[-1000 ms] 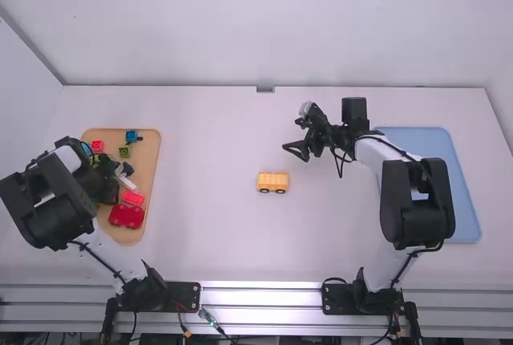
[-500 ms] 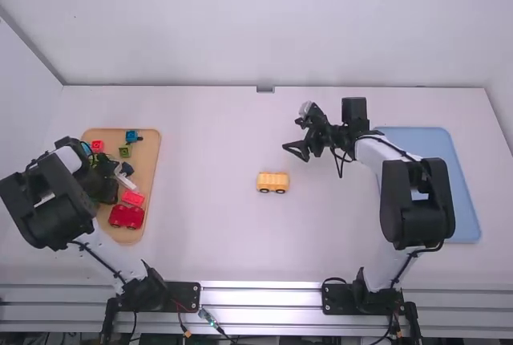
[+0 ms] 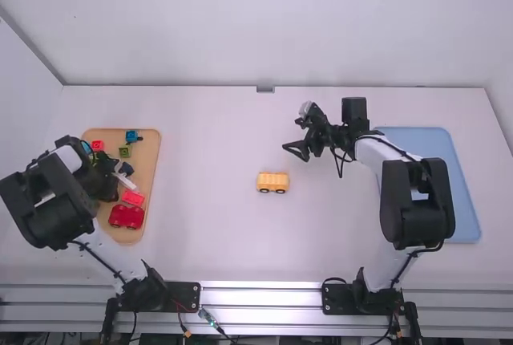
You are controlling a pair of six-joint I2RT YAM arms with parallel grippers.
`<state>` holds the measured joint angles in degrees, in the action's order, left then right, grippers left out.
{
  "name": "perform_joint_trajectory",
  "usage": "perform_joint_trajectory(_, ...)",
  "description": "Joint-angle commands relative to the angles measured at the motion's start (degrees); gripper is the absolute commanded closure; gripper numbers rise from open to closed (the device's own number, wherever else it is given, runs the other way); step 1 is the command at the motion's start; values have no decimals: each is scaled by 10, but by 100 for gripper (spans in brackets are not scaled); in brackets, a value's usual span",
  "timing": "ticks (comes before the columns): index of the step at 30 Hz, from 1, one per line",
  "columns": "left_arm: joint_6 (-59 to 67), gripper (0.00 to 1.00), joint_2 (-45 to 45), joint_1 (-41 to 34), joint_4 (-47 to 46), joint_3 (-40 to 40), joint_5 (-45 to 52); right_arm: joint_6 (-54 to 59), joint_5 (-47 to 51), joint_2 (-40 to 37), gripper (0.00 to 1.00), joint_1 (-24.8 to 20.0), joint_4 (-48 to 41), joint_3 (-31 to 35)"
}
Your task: Assemble lego blocks to make yellow taxi
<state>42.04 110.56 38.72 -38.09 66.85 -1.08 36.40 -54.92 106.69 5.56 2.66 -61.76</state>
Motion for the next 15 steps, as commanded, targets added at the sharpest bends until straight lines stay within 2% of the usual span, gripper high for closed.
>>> perform_joint_trajectory(1,-35,86,-2,-9,-9,27,44,-2,-7,-1,1,-3,2,0)
perform_joint_trajectory(3,-35,87,-3,-15,-32,56,110,-2,-7,-1,1,-3,9,0)
perform_joint_trajectory(6,-34,87,-5,-24,-45,77,153,-2,-11,-1,1,-3,13,0)
perform_joint_trajectory(15,36,86,-21,-105,-53,131,320,-7,-97,-1,1,-2,49,0)
